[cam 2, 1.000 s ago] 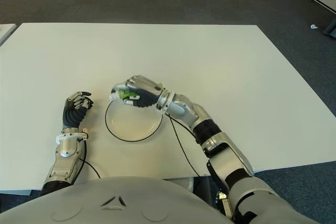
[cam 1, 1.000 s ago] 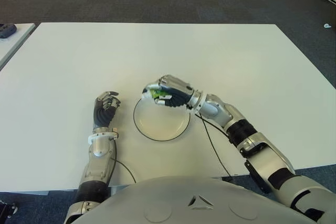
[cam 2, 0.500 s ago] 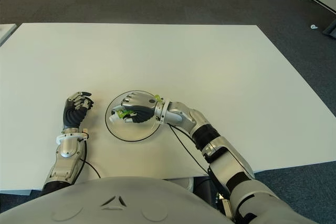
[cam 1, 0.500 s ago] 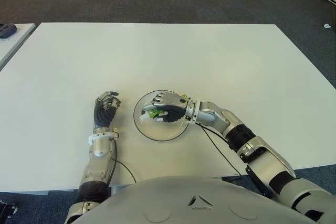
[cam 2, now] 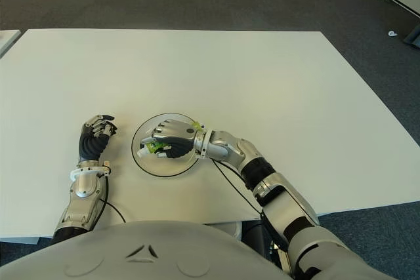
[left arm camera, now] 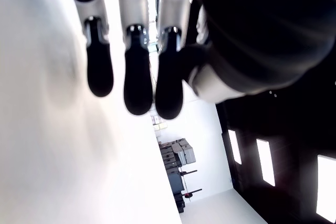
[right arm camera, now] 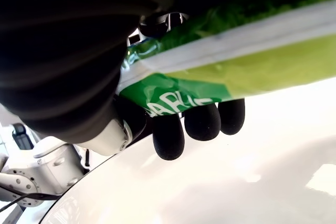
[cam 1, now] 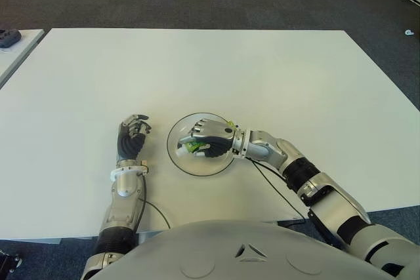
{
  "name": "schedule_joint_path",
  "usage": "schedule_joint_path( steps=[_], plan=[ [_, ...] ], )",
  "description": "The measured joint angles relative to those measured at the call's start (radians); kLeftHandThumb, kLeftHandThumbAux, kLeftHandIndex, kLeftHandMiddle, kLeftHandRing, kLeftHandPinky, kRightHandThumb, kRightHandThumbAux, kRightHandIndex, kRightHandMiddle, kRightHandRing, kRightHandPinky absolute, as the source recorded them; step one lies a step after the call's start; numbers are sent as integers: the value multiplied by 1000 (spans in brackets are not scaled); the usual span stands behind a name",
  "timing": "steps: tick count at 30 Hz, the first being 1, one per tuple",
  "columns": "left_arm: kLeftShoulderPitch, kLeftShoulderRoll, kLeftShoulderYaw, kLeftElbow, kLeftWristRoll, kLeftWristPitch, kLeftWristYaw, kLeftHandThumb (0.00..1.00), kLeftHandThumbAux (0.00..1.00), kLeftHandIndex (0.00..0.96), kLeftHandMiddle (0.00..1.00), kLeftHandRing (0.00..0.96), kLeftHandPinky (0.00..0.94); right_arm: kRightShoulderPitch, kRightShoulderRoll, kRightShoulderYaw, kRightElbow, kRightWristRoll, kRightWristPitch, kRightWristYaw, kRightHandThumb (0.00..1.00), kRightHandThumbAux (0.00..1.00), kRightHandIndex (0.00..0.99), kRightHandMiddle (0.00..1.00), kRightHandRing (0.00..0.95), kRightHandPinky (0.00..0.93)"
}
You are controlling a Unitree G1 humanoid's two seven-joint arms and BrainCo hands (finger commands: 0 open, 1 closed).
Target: Put the toothpaste on the table into the plate.
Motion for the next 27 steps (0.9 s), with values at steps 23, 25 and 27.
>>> schedule_joint_path(
  steps=[23,25,27],
  plan=[
    [0,3,1,7,28,-10,18,705,717,427,554,555,467,-37,-34,-18,-5,43,-52,57,234,233,0,0,0,0],
    [0,4,1,7,33,-11,19,705,717,427,554,556,469,-37,-33,-22,-5,43,-60,47,250,227,0,0,0,0],
    [-1,6,1,8,35,-11,19,706,717,427,555,556,469,-38,-32,-24,-5,43,-66,40,274,223,0,0,0,0]
  ],
)
